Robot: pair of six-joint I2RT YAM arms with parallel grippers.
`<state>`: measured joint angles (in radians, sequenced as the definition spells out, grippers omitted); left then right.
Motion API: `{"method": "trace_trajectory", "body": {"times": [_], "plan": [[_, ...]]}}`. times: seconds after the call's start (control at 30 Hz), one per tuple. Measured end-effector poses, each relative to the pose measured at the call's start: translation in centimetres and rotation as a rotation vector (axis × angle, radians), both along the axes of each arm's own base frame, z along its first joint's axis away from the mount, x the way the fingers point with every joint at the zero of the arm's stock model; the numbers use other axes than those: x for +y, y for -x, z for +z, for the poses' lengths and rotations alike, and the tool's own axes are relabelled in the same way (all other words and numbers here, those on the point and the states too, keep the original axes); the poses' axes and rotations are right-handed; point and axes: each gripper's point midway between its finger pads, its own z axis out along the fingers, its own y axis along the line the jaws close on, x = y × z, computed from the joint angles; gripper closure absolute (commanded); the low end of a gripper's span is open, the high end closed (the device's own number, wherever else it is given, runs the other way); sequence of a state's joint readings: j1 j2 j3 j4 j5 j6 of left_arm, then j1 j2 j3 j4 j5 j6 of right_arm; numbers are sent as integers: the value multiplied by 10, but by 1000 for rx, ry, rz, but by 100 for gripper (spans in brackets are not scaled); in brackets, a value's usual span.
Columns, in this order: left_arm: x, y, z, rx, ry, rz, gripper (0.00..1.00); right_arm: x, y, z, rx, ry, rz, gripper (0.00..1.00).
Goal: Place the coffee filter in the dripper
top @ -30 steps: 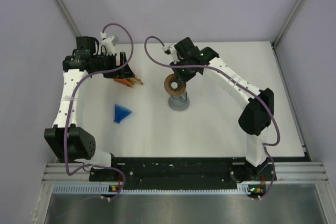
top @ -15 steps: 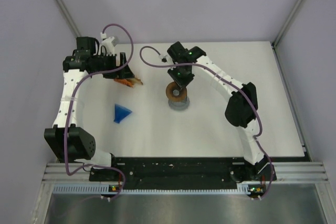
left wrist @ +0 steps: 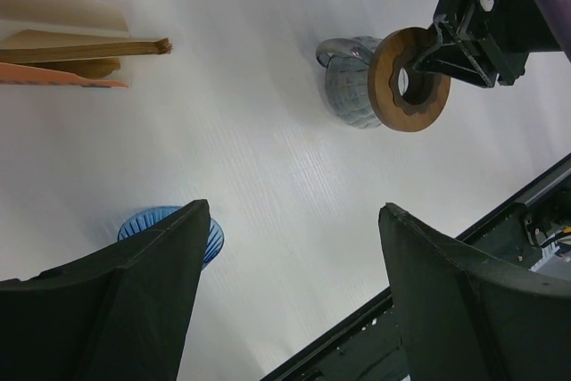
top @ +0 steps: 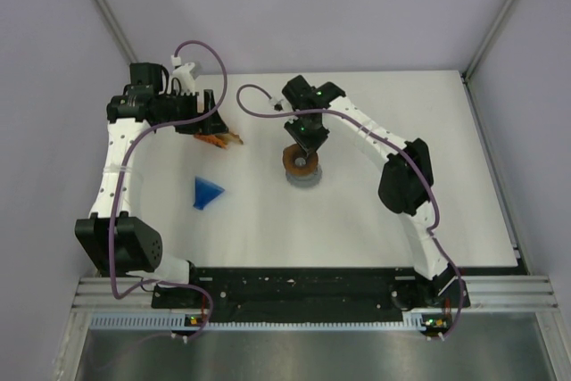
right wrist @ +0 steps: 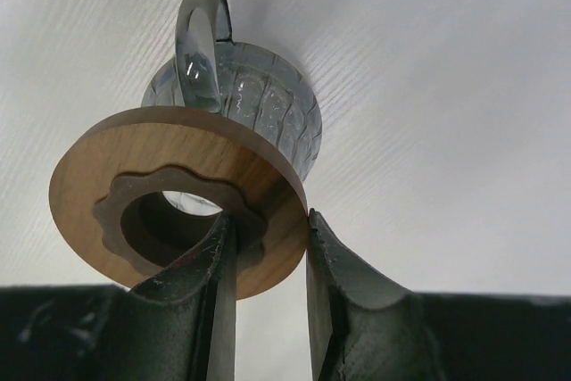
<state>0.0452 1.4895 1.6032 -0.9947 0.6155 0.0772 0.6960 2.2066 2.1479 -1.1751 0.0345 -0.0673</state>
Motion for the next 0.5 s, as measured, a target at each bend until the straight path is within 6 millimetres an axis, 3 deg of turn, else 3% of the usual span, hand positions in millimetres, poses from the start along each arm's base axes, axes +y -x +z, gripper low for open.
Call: {"method": "trace_trajectory", "body": {"times": [0.13,0.33,0.5], "plan": [[0,0,0,0,0,0,18,-2,-2,0,-10,11,-5,59],[0,0,0,-1,-1,-1,19,-5,-8,1,-43,29,-10,51],[0,0,0,-2,-2,-3,19,-5,-12,2,-59,32,-2,51]]}}
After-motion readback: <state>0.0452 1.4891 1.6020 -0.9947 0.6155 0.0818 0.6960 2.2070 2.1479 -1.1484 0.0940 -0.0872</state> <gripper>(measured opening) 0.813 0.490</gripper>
